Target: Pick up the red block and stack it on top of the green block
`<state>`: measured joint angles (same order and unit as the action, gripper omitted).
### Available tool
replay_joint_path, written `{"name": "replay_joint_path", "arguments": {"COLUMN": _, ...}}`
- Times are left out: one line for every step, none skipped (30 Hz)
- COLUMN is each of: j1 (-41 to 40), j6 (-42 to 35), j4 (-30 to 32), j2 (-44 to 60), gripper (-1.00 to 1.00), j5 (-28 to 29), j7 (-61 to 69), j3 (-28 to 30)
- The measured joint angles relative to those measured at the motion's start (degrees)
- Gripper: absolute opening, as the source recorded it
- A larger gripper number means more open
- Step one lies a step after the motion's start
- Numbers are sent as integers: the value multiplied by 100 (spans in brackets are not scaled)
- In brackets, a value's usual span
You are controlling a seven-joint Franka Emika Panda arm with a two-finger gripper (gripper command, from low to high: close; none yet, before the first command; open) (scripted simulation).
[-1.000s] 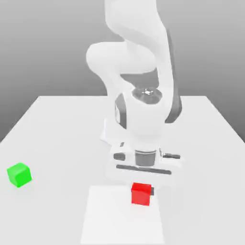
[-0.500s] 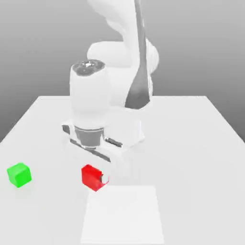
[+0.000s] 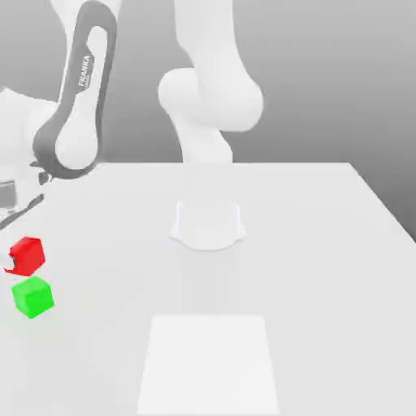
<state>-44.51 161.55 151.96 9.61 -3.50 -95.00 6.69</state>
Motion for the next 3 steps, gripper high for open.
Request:
{"name": "replay_joint_path", "arguments": {"j1": 0, "j6": 0, "j4": 0, "j2": 0, "gripper": 100, "j5": 0, "j7": 0, "j3": 0}}
{"name": "replay_joint_path", "arguments": {"j1": 0, "j6": 0, "j4": 0, "j2": 0, "gripper": 100, "j5": 0, "j7": 0, "j3": 0}}
{"name": "replay_joint_path", "arguments": {"j1": 0, "j6": 0, "j4": 0, "j2": 0, "gripper": 100, "j5": 0, "j7": 0, "j3": 0}}
